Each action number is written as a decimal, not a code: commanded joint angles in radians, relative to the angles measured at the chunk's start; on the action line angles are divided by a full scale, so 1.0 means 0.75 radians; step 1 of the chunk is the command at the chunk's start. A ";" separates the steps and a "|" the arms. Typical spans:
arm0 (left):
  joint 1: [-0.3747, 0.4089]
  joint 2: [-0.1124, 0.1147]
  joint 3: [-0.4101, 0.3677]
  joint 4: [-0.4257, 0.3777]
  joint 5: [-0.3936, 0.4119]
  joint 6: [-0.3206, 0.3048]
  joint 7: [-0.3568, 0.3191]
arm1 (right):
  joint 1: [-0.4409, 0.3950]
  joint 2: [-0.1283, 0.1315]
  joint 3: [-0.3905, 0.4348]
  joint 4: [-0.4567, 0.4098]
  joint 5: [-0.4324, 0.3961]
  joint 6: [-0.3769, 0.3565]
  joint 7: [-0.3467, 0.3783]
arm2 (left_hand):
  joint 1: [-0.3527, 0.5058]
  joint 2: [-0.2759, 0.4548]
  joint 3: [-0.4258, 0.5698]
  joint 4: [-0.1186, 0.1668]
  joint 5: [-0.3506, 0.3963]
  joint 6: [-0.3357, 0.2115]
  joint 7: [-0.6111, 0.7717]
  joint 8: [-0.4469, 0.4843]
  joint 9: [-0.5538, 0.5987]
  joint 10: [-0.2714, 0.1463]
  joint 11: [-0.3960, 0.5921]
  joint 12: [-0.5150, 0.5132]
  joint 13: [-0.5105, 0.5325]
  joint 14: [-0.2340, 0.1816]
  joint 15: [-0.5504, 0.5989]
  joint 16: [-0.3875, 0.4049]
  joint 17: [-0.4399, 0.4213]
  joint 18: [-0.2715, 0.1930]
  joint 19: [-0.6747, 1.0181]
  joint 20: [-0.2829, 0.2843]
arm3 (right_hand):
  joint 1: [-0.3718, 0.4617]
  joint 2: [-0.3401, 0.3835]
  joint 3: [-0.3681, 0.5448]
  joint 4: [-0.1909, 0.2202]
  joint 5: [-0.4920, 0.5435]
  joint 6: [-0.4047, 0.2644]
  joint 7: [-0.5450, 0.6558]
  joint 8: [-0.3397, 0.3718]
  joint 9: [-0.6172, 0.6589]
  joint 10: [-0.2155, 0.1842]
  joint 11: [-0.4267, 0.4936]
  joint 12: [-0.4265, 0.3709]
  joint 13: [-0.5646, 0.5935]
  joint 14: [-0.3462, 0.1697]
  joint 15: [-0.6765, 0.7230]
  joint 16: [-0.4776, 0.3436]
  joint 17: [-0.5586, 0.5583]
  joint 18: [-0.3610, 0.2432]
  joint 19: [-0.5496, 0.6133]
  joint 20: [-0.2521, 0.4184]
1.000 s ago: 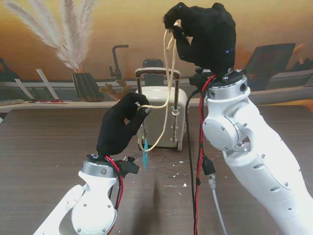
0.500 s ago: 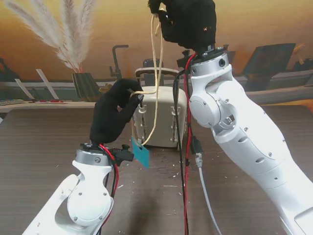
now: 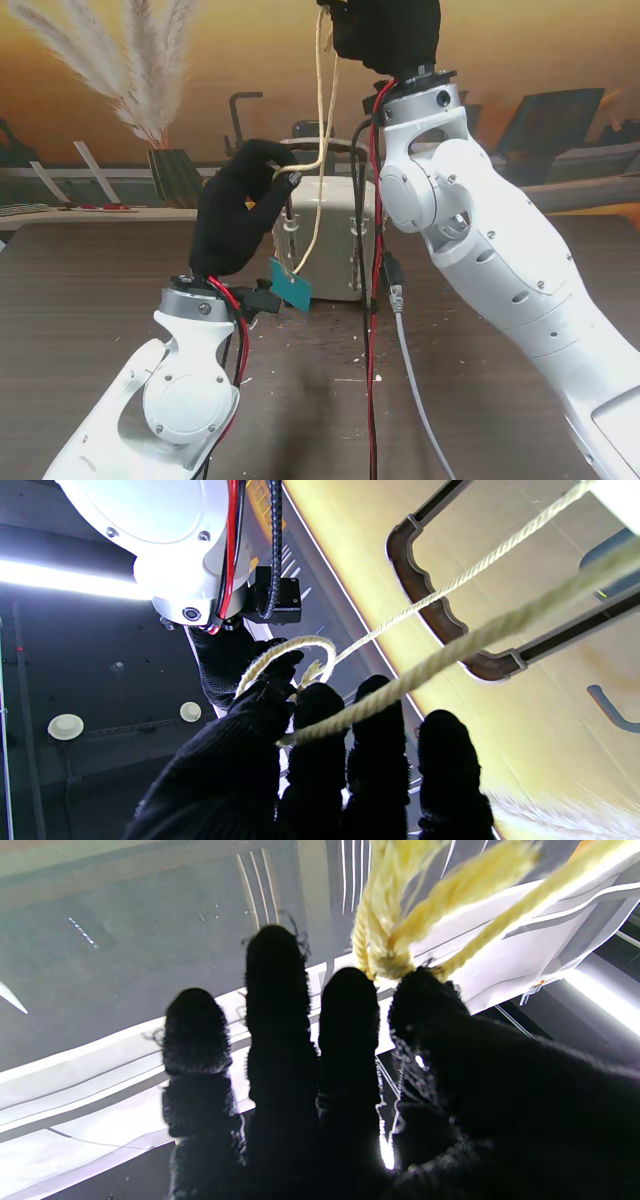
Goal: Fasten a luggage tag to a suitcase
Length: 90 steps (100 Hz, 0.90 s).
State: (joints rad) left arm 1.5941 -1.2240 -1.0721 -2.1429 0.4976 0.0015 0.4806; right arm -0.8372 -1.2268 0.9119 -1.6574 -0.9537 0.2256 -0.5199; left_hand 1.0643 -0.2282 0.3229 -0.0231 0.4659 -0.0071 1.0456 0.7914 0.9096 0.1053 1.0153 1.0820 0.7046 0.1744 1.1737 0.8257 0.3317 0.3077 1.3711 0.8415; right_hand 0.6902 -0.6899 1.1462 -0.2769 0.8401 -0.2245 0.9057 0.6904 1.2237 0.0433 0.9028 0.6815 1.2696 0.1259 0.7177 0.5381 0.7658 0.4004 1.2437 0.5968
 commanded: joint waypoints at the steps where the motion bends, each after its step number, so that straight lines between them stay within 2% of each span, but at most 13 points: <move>1: -0.018 -0.011 0.008 0.001 -0.004 0.006 -0.018 | 0.006 0.004 0.010 0.014 -0.006 0.011 0.017 | 0.051 -0.003 -0.019 0.019 0.018 -0.023 0.024 -0.016 0.014 -0.033 -0.014 -0.022 0.014 -0.008 0.021 0.008 0.006 -0.013 0.029 0.019 | 0.026 0.039 0.037 -0.007 0.092 -0.067 0.168 0.013 0.049 -0.005 -0.013 0.004 0.046 -0.005 0.012 0.011 0.004 0.027 0.014 -0.002; 23: -0.074 -0.022 0.036 0.031 -0.017 0.037 -0.007 | 0.048 0.003 0.002 0.090 -0.004 0.036 0.024 | 0.055 -0.001 -0.027 0.020 0.022 -0.025 0.011 -0.039 0.013 -0.032 -0.026 -0.032 0.014 -0.005 0.013 0.003 0.006 -0.013 0.028 0.016 | 0.028 0.041 0.034 -0.006 0.090 -0.068 0.168 0.012 0.048 -0.006 -0.015 0.002 0.045 -0.004 0.009 0.010 0.004 0.026 0.015 -0.002; 48: -0.112 -0.035 0.044 0.052 -0.018 0.117 0.023 | 0.107 0.010 -0.031 0.180 -0.040 0.086 0.061 | 0.059 -0.002 -0.031 0.023 0.025 -0.022 0.003 -0.060 0.010 -0.031 -0.031 -0.037 0.013 -0.005 0.011 0.002 0.005 -0.015 0.028 0.014 | 0.028 0.045 0.030 -0.005 0.088 -0.068 0.167 0.012 0.047 -0.005 -0.015 0.001 0.044 -0.005 0.007 0.008 0.003 0.027 0.015 -0.002; 90: -0.121 -0.033 0.012 0.096 -0.035 0.184 -0.003 | 0.151 0.008 -0.111 0.280 -0.011 0.109 0.158 | 0.066 0.001 -0.038 0.027 0.027 -0.016 -0.001 -0.077 0.008 -0.026 -0.037 -0.045 0.011 -0.001 0.003 -0.003 0.002 -0.015 0.027 0.011 | 0.018 0.062 -0.002 -0.004 0.078 -0.081 0.142 -0.021 0.027 -0.021 -0.030 -0.007 0.032 -0.007 -0.036 -0.006 -0.024 0.009 -0.004 -0.010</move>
State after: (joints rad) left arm 1.5058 -1.2478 -1.0580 -2.0700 0.4734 0.1320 0.4959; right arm -0.7247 -1.2237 0.8311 -1.4524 -0.9588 0.3011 -0.4322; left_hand 1.0654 -0.2283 0.3216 -0.0232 0.4744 -0.0070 1.0360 0.7484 0.9102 0.1053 1.0018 1.0610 0.7045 0.1744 1.1737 0.8257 0.3318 0.3077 1.3712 0.8416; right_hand 0.6902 -0.6899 1.1441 -0.2769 0.8402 -0.2249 0.9057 0.6768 1.2237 0.0425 0.8909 0.6815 1.2696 0.1258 0.7088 0.5381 0.7640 0.4004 1.2437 0.5968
